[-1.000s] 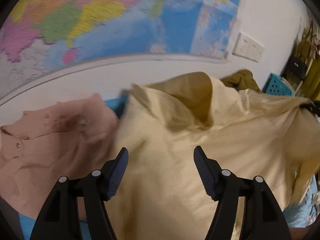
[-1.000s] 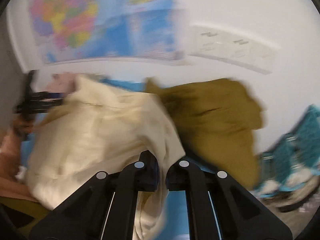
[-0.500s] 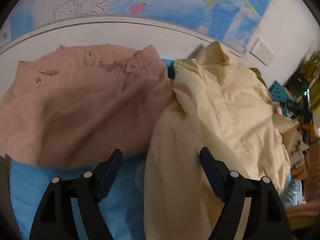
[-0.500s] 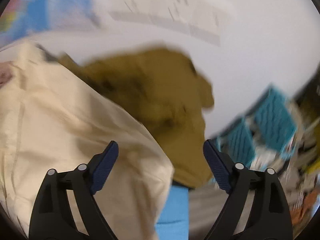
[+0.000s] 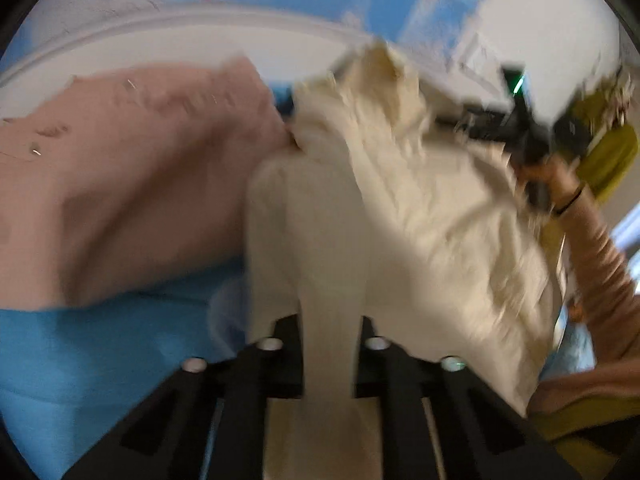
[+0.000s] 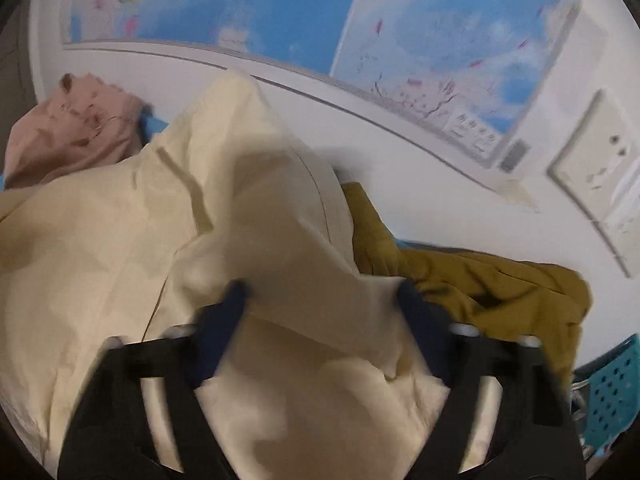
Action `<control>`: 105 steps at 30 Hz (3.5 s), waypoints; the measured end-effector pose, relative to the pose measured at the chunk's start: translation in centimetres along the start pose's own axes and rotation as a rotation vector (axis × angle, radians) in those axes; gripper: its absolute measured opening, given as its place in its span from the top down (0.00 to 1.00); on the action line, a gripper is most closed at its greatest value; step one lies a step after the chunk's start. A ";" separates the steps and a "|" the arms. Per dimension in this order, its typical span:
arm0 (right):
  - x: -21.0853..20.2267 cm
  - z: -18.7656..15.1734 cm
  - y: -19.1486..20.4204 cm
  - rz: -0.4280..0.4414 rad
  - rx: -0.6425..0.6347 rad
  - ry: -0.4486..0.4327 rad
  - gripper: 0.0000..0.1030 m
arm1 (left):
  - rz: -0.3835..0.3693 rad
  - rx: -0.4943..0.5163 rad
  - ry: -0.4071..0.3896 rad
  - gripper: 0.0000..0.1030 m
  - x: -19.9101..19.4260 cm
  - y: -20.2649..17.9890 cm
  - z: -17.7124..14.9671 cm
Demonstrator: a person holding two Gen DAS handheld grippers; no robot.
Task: Fold large clothes
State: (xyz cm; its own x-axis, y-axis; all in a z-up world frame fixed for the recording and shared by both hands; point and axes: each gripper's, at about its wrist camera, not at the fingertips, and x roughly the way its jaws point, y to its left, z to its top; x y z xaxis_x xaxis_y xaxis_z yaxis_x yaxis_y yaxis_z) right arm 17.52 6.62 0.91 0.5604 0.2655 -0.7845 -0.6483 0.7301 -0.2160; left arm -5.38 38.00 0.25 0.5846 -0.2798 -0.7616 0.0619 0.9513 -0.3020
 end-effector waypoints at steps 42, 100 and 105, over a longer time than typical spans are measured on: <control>-17.6 -18.6 0.4 0.257 0.312 -0.205 0.25 | 0.954 0.090 -0.093 0.21 -6.9 -0.2 -3.6; -28.3 -28.4 -1.0 0.313 0.269 -0.204 0.25 | 0.201 0.086 -0.445 0.23 -16.3 -9.0 -10.8; -25.1 -21.8 1.1 0.201 0.168 -0.260 0.21 | 0.251 0.211 -0.271 0.23 -7.0 -10.2 -4.9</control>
State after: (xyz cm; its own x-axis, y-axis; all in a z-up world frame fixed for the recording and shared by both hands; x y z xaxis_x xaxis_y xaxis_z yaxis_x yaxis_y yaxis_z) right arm -8.47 -12.94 7.69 0.5566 0.5500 -0.6226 -0.6774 0.7344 0.0432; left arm -14.07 29.62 5.84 0.7921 -0.0184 -0.6101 0.0381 0.9991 0.0193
